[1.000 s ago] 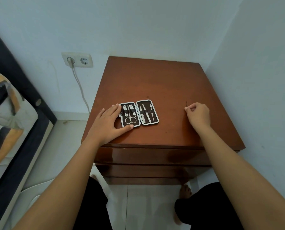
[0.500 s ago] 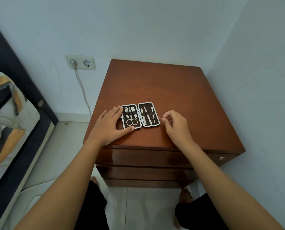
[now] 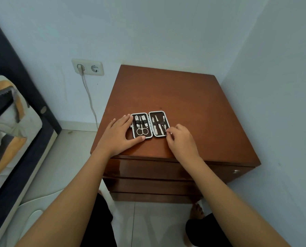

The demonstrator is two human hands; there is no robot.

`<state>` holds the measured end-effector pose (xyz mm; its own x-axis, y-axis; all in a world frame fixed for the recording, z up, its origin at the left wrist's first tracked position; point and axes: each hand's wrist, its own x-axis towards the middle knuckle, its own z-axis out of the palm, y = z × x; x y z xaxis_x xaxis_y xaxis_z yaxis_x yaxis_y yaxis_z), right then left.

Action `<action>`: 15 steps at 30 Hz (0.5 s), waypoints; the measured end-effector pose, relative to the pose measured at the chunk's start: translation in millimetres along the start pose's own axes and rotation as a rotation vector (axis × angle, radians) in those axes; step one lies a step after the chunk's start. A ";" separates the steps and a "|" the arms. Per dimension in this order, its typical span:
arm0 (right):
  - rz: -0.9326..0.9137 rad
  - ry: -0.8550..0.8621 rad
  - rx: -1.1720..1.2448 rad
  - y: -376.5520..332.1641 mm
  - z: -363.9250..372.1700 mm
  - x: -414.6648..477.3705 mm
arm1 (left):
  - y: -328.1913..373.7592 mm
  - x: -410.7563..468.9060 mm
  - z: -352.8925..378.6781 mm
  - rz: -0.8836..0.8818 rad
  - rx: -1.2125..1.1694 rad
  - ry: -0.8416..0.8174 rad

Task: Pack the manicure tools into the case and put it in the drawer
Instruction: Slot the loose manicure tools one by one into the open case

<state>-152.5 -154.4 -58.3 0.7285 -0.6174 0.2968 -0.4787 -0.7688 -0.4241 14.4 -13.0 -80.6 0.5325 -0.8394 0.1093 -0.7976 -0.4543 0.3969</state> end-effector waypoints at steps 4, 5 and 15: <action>0.002 -0.011 -0.060 -9.9 4.8 -1.4 | 0.2 0.0 0.5 -0.005 -0.002 0.006; -0.001 -0.006 -0.065 -11.8 5.5 -2.1 | 0.3 0.1 0.6 -0.005 -0.004 0.008; -0.005 -0.026 -0.205 -9.9 7.2 -8.8 | 1.5 -0.3 0.2 -0.013 0.001 0.001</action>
<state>-150.7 -140.1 -62.8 0.7424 -0.6111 0.2747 -0.5629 -0.7912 -0.2390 13.0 -13.5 -80.2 0.5428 -0.8333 0.1051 -0.7909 -0.4650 0.3978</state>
